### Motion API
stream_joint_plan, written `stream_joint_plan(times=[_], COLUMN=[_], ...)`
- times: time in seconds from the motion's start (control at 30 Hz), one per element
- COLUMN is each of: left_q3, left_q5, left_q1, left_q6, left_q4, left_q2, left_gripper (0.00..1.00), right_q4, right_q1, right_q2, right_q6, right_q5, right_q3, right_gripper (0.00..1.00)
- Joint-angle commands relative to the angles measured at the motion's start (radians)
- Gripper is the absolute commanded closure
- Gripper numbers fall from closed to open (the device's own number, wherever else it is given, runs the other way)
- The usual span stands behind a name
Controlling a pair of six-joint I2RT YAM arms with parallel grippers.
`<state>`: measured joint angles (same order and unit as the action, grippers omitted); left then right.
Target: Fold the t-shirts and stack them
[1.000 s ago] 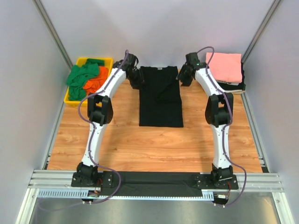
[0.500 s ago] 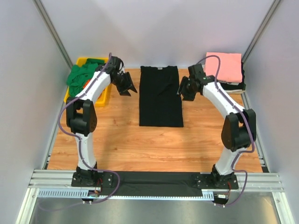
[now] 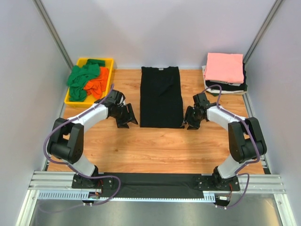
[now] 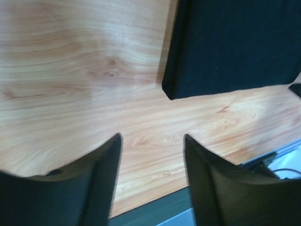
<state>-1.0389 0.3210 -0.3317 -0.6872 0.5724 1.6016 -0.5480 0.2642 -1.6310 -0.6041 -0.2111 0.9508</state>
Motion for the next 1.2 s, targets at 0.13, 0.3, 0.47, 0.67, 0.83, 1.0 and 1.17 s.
stream_joint_plan(times=[0.13, 0.3, 0.47, 0.67, 0.83, 1.0, 1.17], left_q3=[0.103, 0.092, 0.102, 0.094, 0.086, 0.066, 0.062], left_q5=[-0.011, -0.016, -0.031, -0.033, -0.040, -0.043, -0.039], left_q1=[-0.056, -0.072, -0.081, -0.092, -0.099, -0.101, -0.102], left_q6=[-0.069, -0.075, -0.098, -0.112, -0.124, -0.124, -0.133], left_q4=[-0.207, -0.220, -0.256, -0.287, -0.307, -0.313, -0.333], left_q2=[-0.012, 0.038, 0.075, 0.115, 0.129, 0.158, 0.181], left_gripper=[0.23, 0.27, 0.35, 0.42, 0.43, 0.49, 0.58], right_q4=[0.145, 0.157, 0.163, 0.166, 0.172, 0.181, 0.184], right_q1=[0.000, 0.000, 0.001, 0.001, 0.001, 0.001, 0.001], right_q2=[-0.035, -0.072, -0.093, -0.104, -0.113, -0.125, -0.133], right_q6=[0.017, 0.026, 0.030, 0.040, 0.044, 0.047, 0.052], right_q5=[0.002, 0.009, 0.009, 0.015, 0.010, 0.004, -0.004], right_q3=[-0.029, -0.024, -0.021, -0.027, -0.029, -0.027, -0.029], right_gripper=[0.55, 0.58, 0.61, 0.66, 0.68, 0.69, 0.76])
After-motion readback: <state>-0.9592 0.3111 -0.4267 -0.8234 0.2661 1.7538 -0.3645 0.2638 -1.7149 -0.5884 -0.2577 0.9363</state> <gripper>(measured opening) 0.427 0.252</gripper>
